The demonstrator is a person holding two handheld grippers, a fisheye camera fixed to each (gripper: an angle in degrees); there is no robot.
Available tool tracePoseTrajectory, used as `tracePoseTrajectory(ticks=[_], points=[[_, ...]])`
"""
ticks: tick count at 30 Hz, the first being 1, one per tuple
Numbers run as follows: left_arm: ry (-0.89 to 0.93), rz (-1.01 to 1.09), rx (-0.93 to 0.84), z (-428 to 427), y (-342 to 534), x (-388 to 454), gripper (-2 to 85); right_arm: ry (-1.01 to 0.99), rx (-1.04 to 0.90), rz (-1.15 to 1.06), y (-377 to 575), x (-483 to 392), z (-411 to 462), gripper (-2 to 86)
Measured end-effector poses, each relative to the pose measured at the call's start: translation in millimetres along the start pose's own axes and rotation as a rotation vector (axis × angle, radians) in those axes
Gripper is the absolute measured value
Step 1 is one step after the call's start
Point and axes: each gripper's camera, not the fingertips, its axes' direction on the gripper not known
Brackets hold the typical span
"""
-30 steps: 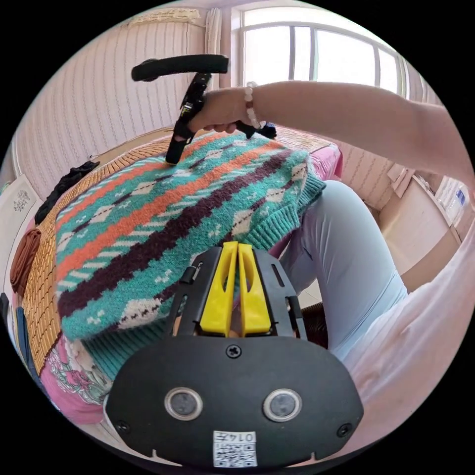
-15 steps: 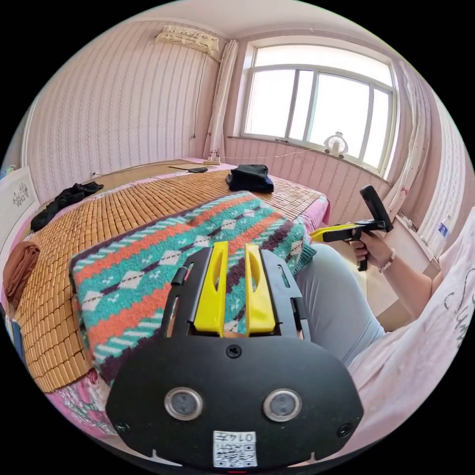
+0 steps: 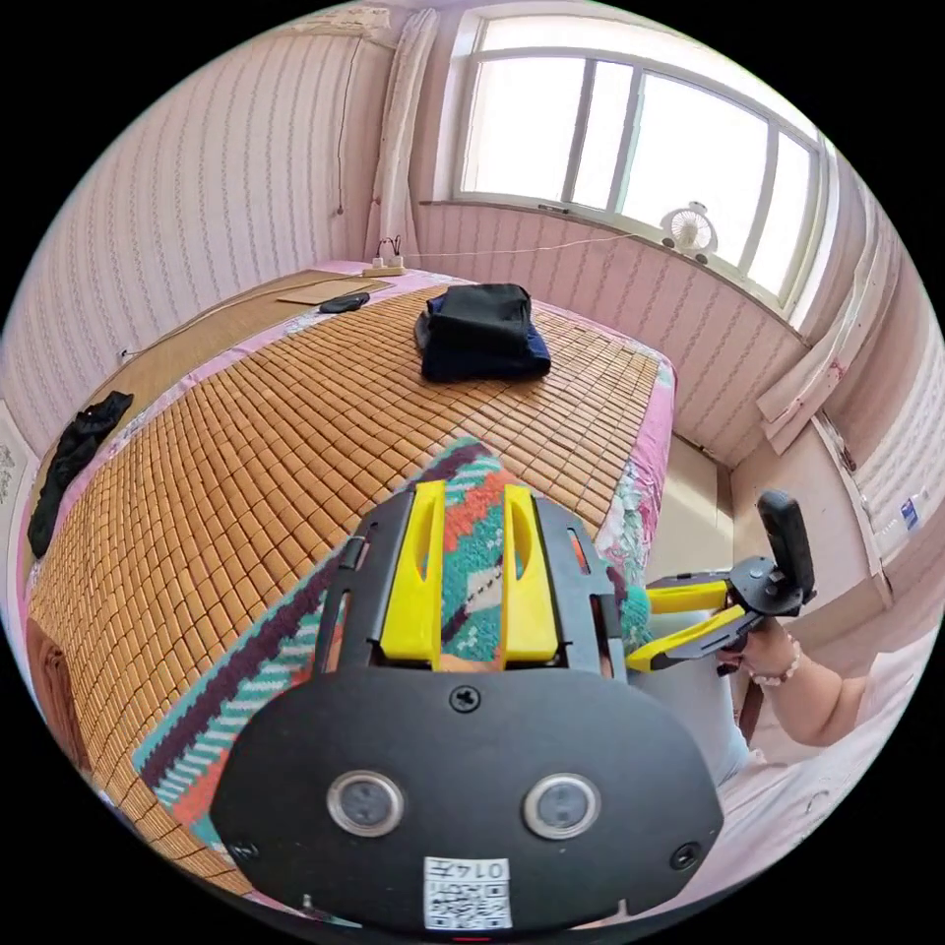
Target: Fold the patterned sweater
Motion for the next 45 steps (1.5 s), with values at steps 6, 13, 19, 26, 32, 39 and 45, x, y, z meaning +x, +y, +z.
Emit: tracePoseTrajectory(ticks=[6, 13, 19, 26, 32, 39, 45], points=[[-0.095, -0.003, -0.234, 91, -53, -1, 17.2, -0.102, -0.036, -0.002, 4, 40, -8, 6.5], [-0.107, 0.088, -0.295, 120, -63, 1, 9.9, -0.219, -0.017, 0.016, 10, 75, -22, 4.3], [-0.054, -0.024, -0.259, 113, -60, -26, 7.1, -0.243, 0.044, 0.015, 19, 83, -38, 2.5], [0.162, -0.12, -0.103, 76, -79, -29, 5.9, -0.106, 0.258, 0.006, 43, 81, -119, 1.9], [0.349, -0.159, 0.177, -18, -86, -49, 5.9, -0.018, 0.445, -0.215, 22, 5, -222, 1.9], [0.27, -0.223, 0.41, -157, 79, -154, 5.1, -0.152, 0.219, -0.696, -24, -148, -161, 2.1], [0.13, -0.465, 0.391, -174, 274, -203, 0.1, -0.087, -0.27, -0.922, -30, -260, 18, 2.9]])
